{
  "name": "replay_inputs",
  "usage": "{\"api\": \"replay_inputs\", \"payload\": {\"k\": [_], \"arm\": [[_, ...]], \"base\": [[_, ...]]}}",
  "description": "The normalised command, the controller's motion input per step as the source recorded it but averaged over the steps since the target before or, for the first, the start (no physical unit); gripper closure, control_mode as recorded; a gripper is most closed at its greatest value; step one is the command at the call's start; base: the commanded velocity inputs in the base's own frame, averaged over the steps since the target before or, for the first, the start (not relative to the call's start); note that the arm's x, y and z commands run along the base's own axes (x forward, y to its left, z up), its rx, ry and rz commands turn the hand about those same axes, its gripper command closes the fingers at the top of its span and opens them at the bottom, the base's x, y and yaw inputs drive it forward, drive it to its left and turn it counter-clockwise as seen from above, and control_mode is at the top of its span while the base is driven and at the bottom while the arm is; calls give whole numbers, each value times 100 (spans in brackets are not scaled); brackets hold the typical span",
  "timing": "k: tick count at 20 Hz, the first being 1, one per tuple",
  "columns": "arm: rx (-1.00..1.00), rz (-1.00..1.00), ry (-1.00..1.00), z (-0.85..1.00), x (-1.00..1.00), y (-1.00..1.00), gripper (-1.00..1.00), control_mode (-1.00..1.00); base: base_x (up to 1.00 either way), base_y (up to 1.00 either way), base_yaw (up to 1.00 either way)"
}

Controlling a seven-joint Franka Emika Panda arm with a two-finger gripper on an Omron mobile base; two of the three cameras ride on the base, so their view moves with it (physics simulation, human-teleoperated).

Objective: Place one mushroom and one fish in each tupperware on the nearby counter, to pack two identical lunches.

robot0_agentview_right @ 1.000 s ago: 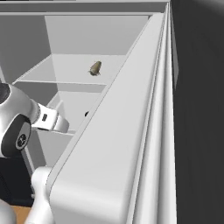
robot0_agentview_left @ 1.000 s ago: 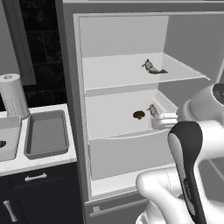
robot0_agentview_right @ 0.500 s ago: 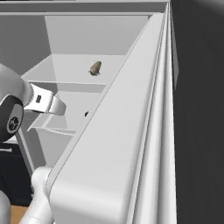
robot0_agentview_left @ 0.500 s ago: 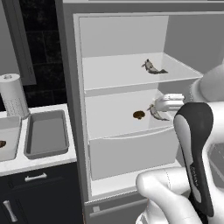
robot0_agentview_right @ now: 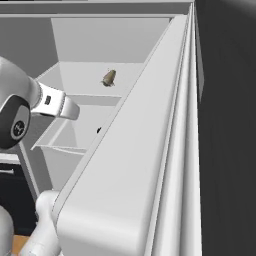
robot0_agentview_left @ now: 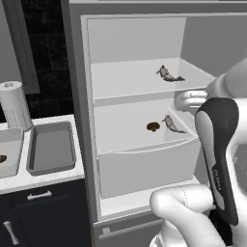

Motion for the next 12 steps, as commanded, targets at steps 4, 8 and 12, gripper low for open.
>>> {"api": "replay_inputs", "payload": {"k": [4,8,12], "arm": [[-6,0,-16,0,25,-13,-100,-100],[-5,0,-10,22,16,-9,-100,-100],[0,0,0,45,11,-21,-100,-100]], "base": [[0,0,0],[0,0,0],[0,0,0]]}}
